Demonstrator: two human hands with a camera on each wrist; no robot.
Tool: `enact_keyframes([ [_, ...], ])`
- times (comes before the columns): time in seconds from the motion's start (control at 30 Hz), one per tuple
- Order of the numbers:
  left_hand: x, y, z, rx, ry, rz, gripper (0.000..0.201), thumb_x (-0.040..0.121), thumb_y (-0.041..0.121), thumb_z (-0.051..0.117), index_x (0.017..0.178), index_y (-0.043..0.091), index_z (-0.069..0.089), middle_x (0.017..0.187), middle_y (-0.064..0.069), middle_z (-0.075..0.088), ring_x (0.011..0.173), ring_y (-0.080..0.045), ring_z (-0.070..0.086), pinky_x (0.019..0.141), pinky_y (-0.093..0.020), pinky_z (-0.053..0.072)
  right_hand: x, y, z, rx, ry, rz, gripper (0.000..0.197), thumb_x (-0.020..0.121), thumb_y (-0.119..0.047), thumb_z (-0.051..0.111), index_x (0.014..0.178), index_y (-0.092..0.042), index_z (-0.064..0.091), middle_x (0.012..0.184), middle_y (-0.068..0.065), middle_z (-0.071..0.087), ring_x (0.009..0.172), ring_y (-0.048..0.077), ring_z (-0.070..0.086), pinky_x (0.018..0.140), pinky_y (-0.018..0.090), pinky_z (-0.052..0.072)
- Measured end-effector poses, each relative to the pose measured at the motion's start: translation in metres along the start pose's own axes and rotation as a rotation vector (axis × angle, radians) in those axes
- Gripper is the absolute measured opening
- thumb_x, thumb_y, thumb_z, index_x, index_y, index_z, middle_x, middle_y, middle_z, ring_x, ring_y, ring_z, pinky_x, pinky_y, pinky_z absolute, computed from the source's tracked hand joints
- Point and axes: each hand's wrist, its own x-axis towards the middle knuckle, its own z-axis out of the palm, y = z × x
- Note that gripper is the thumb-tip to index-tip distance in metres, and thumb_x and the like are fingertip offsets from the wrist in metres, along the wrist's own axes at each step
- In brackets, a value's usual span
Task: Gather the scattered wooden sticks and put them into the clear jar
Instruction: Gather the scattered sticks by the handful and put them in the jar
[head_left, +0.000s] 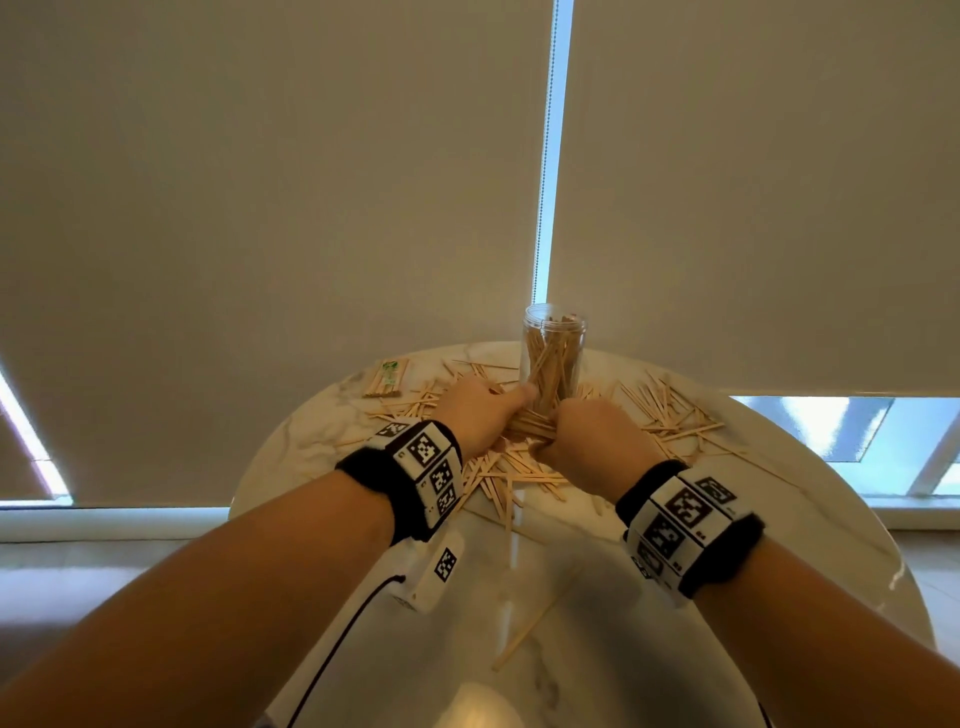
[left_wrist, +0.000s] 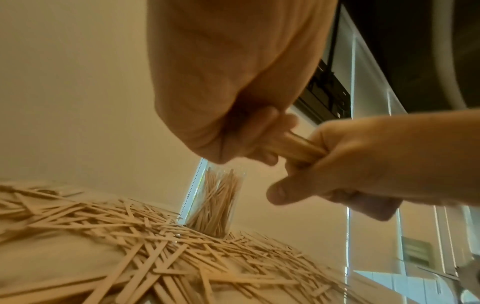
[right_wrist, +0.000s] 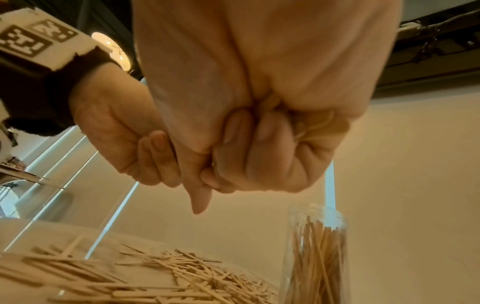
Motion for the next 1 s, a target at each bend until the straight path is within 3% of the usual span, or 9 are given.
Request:
enact_keyframes([
  [0.07,0.004,-0.007,0.002,0.064,0.049,0.053,0.038,0.093,0.049,0.062,0.077,0.015,0.062,0.052,0.006,0.059,0.039,-0.006,0.050,0.046,-0.021,0.039,-0.001,-0.003,0.000,-0.014,0.004,-0.045,0.027,0.092,-0.042,0.061,0.095,-0.016,0.068,0.076,-0.001,0.066,0.070,0.015,0.063,0.066,0.028,0.056],
  [0.2,0.005,-0.010,0.003,-0.032,0.080,0.120,0.029,0.096,0.043,0.061,0.087,0.015,0.058,0.065,-0.001,0.066,0.046,-0.010,0.055,0.047,-0.025,0.043,-0.002,-0.005,0.000,-0.097,0.053,-0.034,0.027,0.093,-0.046,0.056,0.094,-0.020,0.066,0.076,-0.003,0.064,0.071,0.017,0.063,0.069,0.033,0.058],
  [0.3,-0.003,-0.006,0.006,0.056,0.020,0.183,0.049,0.103,0.049,0.045,0.086,0.009,0.067,0.066,-0.006,0.072,0.044,-0.009,0.061,0.047,-0.022,0.049,-0.002,-0.005,-0.003,-0.191,0.093,0.008,0.023,0.094,-0.040,0.053,0.082,-0.020,0.057,0.071,-0.003,0.059,0.067,0.017,0.060,0.060,0.030,0.051],
  [0.43,-0.005,-0.003,0.007,0.207,0.013,0.217,0.065,0.102,0.056,0.040,0.073,0.008,0.072,0.062,-0.003,0.073,0.040,-0.008,0.060,0.047,-0.019,0.049,-0.001,-0.003,-0.002,-0.194,0.063,0.033,0.027,0.096,-0.028,0.051,0.071,-0.018,0.045,0.067,-0.002,0.052,0.065,0.019,0.055,0.058,0.029,0.043],
  [0.57,-0.002,-0.004,0.007,0.283,0.004,0.207,0.057,0.098,0.053,0.051,0.058,0.015,0.063,0.052,0.001,0.064,0.037,-0.004,0.053,0.057,-0.023,0.047,-0.002,-0.001,0.001,-0.169,0.098,0.031,0.022,0.095,-0.036,0.054,0.080,-0.020,0.055,0.071,-0.003,0.057,0.069,0.018,0.060,0.061,0.030,0.050],
  [0.63,0.003,-0.007,0.003,0.268,0.045,0.162,0.055,0.097,0.052,0.054,0.057,0.015,0.063,0.048,0.003,0.059,0.036,-0.005,0.049,0.054,-0.022,0.044,-0.002,0.006,0.001,-0.168,0.116,0.043,0.023,0.092,-0.045,0.059,0.089,-0.023,0.062,0.075,-0.004,0.061,0.072,0.017,0.062,0.067,0.032,0.055],
  [0.77,0.008,-0.014,-0.005,0.041,0.059,0.076,0.045,0.096,0.042,0.061,0.079,0.003,0.075,0.055,-0.001,0.066,0.041,-0.008,0.056,0.048,-0.023,0.048,0.003,0.017,0.002,-0.012,0.105,0.040,0.021,0.092,-0.040,0.061,0.093,-0.019,0.065,0.074,-0.004,0.062,0.069,0.015,0.061,0.065,0.029,0.054],
  [0.9,0.005,-0.009,0.000,-0.286,-0.002,-0.021,0.033,0.100,0.024,0.058,0.079,0.003,0.073,0.071,-0.011,0.076,0.061,-0.021,0.073,0.063,-0.031,0.063,0.003,0.007,0.004,-0.037,0.097,-0.060,0.029,0.093,-0.048,0.056,0.092,-0.021,0.065,0.070,-0.007,0.060,0.064,0.012,0.059,0.057,0.025,0.050],
  [1.0,0.016,-0.018,-0.005,-0.082,0.122,0.015,0.037,0.097,0.034,0.059,0.073,0.010,0.074,0.061,-0.010,0.070,0.047,-0.018,0.060,0.052,-0.029,0.052,-0.002,0.002,0.002,0.027,0.090,-0.173,0.045,0.089,-0.066,0.052,0.099,-0.024,0.063,0.075,-0.008,0.064,0.066,0.009,0.060,0.065,0.028,0.056],
])
